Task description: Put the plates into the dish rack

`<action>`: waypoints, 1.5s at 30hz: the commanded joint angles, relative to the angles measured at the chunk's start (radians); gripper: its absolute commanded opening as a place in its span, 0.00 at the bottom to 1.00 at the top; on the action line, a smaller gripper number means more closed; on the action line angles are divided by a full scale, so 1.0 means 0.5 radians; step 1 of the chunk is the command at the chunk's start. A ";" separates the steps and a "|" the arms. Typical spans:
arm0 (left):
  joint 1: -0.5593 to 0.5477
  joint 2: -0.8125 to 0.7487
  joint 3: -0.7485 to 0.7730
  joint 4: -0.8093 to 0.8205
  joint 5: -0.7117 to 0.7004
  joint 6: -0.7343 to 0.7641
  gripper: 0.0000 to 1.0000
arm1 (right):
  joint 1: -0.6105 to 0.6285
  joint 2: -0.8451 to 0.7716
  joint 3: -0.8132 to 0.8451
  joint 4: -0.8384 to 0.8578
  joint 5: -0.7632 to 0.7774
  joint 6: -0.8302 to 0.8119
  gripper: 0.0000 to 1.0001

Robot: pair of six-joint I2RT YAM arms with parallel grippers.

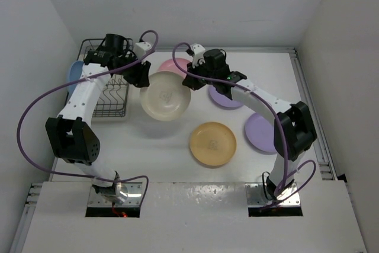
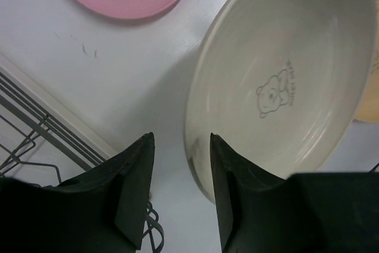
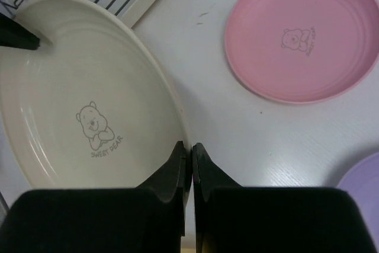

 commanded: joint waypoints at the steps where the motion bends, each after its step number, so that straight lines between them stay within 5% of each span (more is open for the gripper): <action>1: 0.026 -0.019 -0.055 0.057 -0.036 0.042 0.47 | 0.006 -0.162 -0.017 0.240 -0.102 0.039 0.00; 5: 0.026 -0.018 -0.073 0.057 -0.036 0.042 0.42 | 0.003 -0.168 -0.020 0.250 -0.120 0.039 0.00; 8: 0.045 -0.018 -0.073 0.057 -0.036 0.024 0.18 | 0.006 -0.168 -0.020 0.259 -0.136 0.048 0.00; 9: 0.045 -0.040 -0.073 0.057 -0.036 0.024 0.01 | 0.000 -0.162 -0.020 0.259 -0.136 0.048 0.00; 11: 0.045 -0.040 -0.025 0.057 -0.094 -0.004 0.00 | 0.003 -0.144 0.008 0.250 -0.108 0.057 0.02; 14: 0.084 -0.061 0.088 0.109 -0.411 -0.090 0.00 | -0.007 -0.126 0.069 0.159 -0.038 0.055 0.83; 16: 0.170 -0.061 0.175 0.170 -0.657 -0.215 0.00 | -0.010 -0.119 0.096 0.079 0.045 0.054 0.95; 21: 0.247 -0.147 0.405 0.342 -1.787 -0.277 0.00 | -0.056 -0.153 0.072 0.029 0.217 0.045 0.99; 27: 0.367 -0.251 0.256 0.634 -2.581 -0.222 0.00 | -0.068 -0.141 0.087 -0.041 0.263 0.048 0.99; 45: 0.434 -0.433 -0.610 1.363 -2.966 -0.222 0.00 | -0.056 -0.030 0.382 -0.170 0.254 0.183 0.98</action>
